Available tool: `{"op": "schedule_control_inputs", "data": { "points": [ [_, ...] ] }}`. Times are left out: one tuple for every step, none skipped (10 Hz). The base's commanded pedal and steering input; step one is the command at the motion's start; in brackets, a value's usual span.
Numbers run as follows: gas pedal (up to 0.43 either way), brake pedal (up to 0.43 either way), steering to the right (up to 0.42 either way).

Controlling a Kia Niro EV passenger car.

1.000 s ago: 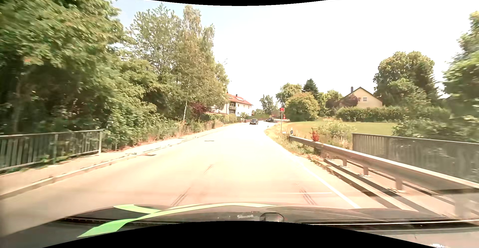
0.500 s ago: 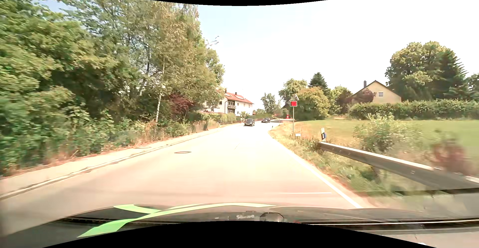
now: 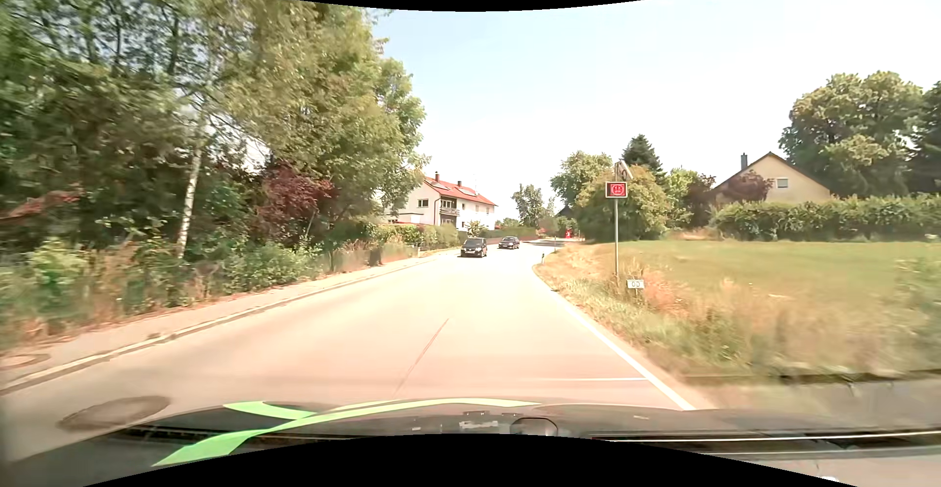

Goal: Follow the waypoints while adhering to traffic rules and regulations

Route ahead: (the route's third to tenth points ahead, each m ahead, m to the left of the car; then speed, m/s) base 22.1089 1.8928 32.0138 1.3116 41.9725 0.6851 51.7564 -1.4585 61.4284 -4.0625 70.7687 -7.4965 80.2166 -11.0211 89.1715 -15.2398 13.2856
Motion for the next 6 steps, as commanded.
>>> {"op": "schedule_control_inputs", "data": {
  "points": [
    [0.000,0.000,0.003],
    [0.000,0.000,0.003],
    [0.000,0.000,0.003],
    [0.000,0.000,0.003],
    [0.000,0.000,0.003],
    [0.000,0.000,0.003]
  ]
}}
